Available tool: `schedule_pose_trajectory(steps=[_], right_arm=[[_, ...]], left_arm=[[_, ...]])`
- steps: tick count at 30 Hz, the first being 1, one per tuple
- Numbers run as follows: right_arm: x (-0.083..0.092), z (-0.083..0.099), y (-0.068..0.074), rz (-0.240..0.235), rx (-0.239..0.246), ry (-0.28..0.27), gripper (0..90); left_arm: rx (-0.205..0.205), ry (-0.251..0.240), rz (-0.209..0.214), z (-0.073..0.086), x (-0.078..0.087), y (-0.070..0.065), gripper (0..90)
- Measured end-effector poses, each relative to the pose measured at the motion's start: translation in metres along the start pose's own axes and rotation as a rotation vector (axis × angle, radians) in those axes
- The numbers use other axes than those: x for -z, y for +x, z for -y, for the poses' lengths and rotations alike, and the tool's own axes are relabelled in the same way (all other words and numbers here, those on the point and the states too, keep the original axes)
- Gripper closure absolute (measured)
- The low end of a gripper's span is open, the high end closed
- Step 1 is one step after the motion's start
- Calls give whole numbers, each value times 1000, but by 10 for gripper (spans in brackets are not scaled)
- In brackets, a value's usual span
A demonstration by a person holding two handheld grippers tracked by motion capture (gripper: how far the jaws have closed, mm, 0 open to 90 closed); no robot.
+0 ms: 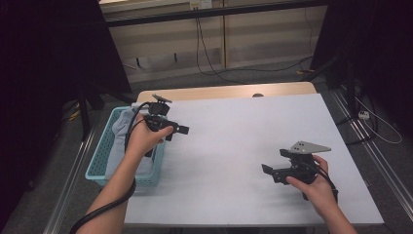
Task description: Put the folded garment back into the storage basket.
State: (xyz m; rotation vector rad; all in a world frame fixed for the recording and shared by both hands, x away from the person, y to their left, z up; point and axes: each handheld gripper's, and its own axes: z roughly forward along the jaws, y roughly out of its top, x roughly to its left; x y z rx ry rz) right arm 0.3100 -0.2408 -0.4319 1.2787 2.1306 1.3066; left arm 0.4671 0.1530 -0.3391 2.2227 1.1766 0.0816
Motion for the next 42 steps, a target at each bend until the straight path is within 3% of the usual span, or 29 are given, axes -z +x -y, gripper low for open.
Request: schedule_pose_trajectory(steps=[10, 20, 28, 39, 42], right_arm=[[1, -1, 1, 0, 3, 1, 86], [3, 0, 1, -6, 4, 9, 86], [6, 2, 1, -6, 14, 19, 86], [10, 7, 3, -9, 35, 40, 86], [12, 8, 2, -5, 32, 41, 85]], left_arm=[[-38, 0, 39, 0, -5, -20, 263], [-77, -7, 62, 11, -6, -35, 228], [-81, -17, 82, 19, -9, -41, 203], [-121, 14, 97, 34, -19, -48, 164], [-110, 0, 105, 39, -20, -49, 156]])
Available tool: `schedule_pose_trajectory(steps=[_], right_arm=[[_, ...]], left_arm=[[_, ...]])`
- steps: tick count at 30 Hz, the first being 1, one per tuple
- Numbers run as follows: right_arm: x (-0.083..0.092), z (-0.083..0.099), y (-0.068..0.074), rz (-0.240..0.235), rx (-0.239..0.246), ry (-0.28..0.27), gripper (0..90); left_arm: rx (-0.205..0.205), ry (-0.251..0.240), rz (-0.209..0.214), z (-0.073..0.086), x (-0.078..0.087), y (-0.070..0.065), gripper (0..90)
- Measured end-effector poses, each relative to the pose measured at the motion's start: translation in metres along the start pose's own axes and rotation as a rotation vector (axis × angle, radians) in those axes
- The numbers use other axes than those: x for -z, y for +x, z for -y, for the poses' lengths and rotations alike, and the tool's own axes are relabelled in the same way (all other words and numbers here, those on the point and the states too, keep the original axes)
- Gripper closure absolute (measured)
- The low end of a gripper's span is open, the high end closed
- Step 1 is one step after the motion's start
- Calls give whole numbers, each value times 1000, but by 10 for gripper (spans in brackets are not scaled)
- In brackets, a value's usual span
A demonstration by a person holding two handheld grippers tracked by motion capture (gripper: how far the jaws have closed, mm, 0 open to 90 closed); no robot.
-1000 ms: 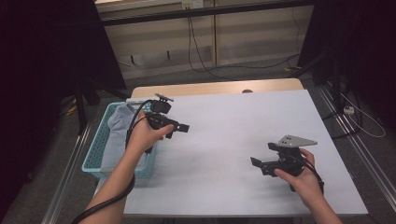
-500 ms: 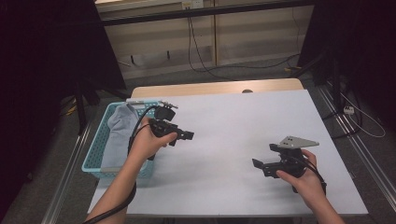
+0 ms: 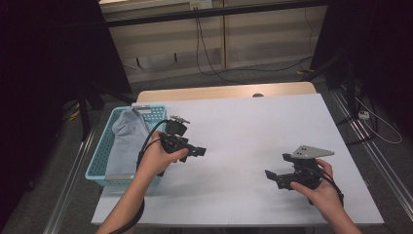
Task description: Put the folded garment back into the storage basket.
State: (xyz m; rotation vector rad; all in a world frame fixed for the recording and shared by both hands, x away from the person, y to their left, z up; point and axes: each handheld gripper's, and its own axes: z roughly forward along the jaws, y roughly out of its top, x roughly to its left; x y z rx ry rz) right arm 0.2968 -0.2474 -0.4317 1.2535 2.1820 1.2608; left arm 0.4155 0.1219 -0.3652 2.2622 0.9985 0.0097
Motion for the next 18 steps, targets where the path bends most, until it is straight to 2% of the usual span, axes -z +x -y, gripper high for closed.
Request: schedule_pose_trajectory(steps=[4, 5, 13, 17, 18], right_arm=[[2, 3, -3, 2, -5, 2, 86], [3, 3, -3, 1, -9, -2, 85], [8, 2, -3, 5, -5, -21, 85], [9, 3, -1, 1, -1, -21, 85], [9, 3, -1, 0, -3, -22, 86]], left_arm=[[-13, 16, -4, 6, -1, -1, 148], [-2, 7, -6, 8, -1, -1, 146], [-16, 4, 16, 21, -3, -3, 129], [-24, 1, 15, 26, -2, -3, 123], [-27, -2, 2, 28, -2, -3, 122]])
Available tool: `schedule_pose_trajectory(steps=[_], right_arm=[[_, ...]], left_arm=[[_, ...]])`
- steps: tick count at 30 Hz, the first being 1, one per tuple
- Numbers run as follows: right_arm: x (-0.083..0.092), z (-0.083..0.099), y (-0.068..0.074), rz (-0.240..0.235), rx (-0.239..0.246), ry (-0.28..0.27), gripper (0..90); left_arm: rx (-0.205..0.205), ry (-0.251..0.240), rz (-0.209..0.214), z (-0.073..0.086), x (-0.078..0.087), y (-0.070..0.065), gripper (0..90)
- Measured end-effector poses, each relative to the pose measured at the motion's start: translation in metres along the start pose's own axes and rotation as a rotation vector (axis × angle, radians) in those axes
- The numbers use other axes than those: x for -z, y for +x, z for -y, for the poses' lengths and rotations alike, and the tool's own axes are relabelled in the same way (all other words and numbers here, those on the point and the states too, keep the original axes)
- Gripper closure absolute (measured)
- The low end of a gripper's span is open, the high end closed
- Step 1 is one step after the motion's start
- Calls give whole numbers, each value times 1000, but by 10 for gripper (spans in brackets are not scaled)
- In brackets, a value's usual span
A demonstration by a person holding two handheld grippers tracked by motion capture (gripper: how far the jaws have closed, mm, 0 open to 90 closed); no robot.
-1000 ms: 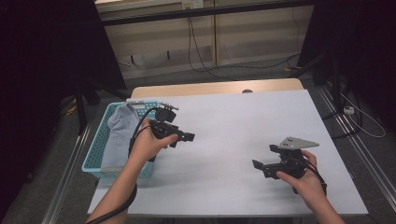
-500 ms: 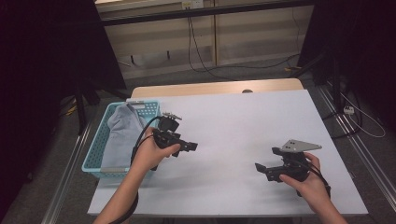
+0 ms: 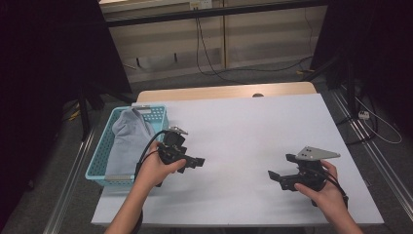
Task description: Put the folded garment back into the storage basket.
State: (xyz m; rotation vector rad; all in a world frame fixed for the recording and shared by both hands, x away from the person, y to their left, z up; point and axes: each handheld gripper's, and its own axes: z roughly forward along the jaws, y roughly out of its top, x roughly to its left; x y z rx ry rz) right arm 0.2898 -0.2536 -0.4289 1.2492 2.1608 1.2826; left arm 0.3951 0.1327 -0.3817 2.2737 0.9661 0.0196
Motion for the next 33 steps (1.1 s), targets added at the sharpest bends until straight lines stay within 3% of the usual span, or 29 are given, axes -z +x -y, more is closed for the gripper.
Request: schedule_pose_trajectory(steps=[2, 5, 7, 10, 16, 33], right_arm=[[2, 0, 0, -5, -4, -10, 85], [5, 1, -1, -1, -12, -14, 85], [5, 2, -1, -1, -13, -13, 85], [4, 3, -1, -2, -16, -9, 85], [5, 5, -3, -1, -21, -7, 84], [13, 9, -11, 14, -31, -8, 84]], left_arm=[[1, -13, 0, 3, 1, 0, 114], [38, -38, 39, 9, 1, 1, 114], [29, -38, 38, 12, 1, 2, 111], [56, -58, 45, 18, 3, 3, 100], [39, -61, 59, 27, 2, 1, 90], [59, -102, 66, 45, 0, 2, 90]])
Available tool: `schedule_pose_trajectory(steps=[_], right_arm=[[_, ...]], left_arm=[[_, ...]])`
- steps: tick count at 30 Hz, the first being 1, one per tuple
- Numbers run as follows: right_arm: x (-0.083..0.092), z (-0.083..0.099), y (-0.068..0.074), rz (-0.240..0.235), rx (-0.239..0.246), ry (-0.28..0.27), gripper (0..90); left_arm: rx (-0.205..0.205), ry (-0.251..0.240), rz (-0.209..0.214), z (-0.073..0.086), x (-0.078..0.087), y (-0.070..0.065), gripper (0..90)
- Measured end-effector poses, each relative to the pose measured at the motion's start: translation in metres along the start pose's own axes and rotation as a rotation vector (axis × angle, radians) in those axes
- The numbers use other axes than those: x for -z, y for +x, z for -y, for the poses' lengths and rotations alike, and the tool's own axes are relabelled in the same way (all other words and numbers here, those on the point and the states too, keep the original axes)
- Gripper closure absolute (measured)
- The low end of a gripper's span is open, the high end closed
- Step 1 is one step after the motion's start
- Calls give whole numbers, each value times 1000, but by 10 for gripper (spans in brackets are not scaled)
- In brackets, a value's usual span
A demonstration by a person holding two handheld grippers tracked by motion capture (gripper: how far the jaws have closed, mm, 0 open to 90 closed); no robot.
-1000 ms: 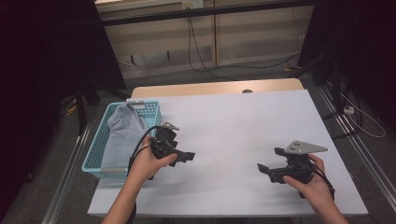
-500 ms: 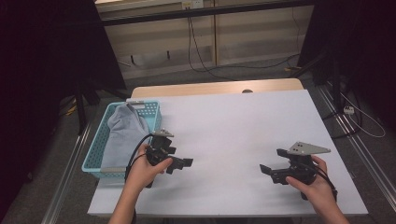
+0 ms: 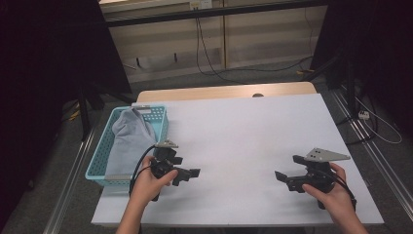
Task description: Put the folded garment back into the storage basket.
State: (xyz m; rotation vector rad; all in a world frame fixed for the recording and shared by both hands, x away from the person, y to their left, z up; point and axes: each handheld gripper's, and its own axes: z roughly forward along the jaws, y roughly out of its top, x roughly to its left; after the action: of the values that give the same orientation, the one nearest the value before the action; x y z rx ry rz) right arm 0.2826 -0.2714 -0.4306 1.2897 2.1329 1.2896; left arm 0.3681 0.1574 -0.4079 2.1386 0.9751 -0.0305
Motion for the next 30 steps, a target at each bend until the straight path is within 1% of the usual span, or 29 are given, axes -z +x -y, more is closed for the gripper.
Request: schedule_pose_trajectory(steps=[3, 6, 10, 11, 12, 15, 18, 19, 22, 25, 27, 30], right_arm=[[2, 1, -2, 6, 0, 6, 84], [5, 2, -3, 11, 4, 3, 84], [6, 5, -3, 11, 8, 10, 84], [6, 5, -3, 10, 10, 12, 84], [7, 7, -3, 10, 7, 20, 84], [9, 9, -4, 6, 1, 26, 84], [11, 12, -5, 8, 11, 28, 84], [12, 13, -6, 10, 7, 25, 84], [12, 17, -7, 11, 10, 31, 84], [13, 17, -7, 8, 12, 26, 84], [13, 18, -8, 11, 6, 22, 84], [11, 20, -9, 16, 6, 30, 84]], left_arm=[[3, 8, 3, 3, -1, 0, 90], [1, 4, 5, 4, -1, 0, 90], [-15, 5, 2, 6, 0, -1, 75], [-24, 4, 7, 7, 0, -1, 73], [-24, 3, 13, 7, 1, -1, 73], [-25, -2, 10, 8, 1, -2, 72], [-22, -13, 10, 10, 0, -2, 72], [-29, -8, 9, 10, 1, -2, 72], [-36, -15, 11, 12, 1, -3, 72], [-36, -17, 6, 13, 2, -3, 72], [-36, -18, 10, 15, 3, -2, 72], [-33, -12, 5, 16, 4, -1, 72]])
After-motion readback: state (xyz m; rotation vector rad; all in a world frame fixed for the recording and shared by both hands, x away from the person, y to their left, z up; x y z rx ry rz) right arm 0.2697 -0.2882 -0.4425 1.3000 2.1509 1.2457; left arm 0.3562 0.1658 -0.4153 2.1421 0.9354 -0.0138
